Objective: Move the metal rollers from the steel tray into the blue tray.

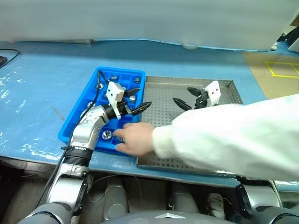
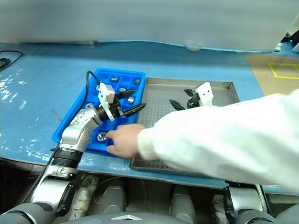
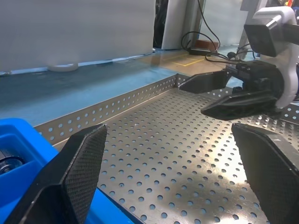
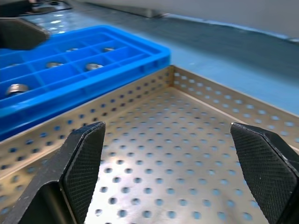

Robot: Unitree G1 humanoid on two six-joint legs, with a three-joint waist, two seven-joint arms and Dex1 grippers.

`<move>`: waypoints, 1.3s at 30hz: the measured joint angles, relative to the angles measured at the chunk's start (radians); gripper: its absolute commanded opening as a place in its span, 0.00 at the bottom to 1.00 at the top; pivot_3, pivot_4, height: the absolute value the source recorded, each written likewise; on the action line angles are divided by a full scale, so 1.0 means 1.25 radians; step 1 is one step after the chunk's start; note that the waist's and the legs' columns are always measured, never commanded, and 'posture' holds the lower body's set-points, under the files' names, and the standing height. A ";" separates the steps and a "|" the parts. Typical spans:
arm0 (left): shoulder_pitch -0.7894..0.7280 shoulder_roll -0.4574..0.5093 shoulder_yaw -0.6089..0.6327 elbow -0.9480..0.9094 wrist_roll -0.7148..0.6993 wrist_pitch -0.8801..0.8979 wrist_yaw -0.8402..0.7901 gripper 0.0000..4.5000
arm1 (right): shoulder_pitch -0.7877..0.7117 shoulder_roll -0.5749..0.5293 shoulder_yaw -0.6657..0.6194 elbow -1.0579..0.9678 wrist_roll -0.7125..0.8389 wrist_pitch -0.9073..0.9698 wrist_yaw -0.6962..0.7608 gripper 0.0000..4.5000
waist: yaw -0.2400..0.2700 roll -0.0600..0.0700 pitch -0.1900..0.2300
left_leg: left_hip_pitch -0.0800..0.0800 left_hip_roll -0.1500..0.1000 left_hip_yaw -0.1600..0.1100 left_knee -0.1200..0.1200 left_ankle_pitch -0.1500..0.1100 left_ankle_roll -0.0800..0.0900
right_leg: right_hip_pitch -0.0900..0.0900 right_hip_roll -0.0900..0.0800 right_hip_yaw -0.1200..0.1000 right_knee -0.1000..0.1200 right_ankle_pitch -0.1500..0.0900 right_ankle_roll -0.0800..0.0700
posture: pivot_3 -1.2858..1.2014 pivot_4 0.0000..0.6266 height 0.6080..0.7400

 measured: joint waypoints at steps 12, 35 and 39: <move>0.014 0.087 0.055 -0.013 -0.025 0.019 -0.018 1.00 | -0.084 -0.011 0.069 0.050 -0.050 -0.034 0.034 0.99 | 0.005 0.000 0.000 | -0.001 0.000 0.000 0.000 0.000 0.000 | 0.000 0.000 -0.001 -0.001 0.000 0.000 | 0.52 0.24 1.00; 0.007 0.110 0.056 -0.006 -0.025 0.025 -0.068 1.00 | -0.074 -0.031 0.060 0.054 -0.067 -0.059 0.020 0.99 | 0.003 0.000 0.000 | -0.001 0.000 0.000 0.000 0.000 0.000 | 0.000 0.000 0.000 -0.001 0.000 0.000 | 0.51 0.24 1.00; -0.002 0.109 0.058 0.004 -0.026 0.023 -0.070 1.00 | -0.072 -0.033 0.043 0.054 -0.067 -0.063 0.007 0.99 | 0.002 0.000 0.000 | -0.001 0.000 0.000 -0.001 0.000 0.000 | 0.000 0.000 0.000 -0.001 0.000 0.000 | 0.50 0.24 1.00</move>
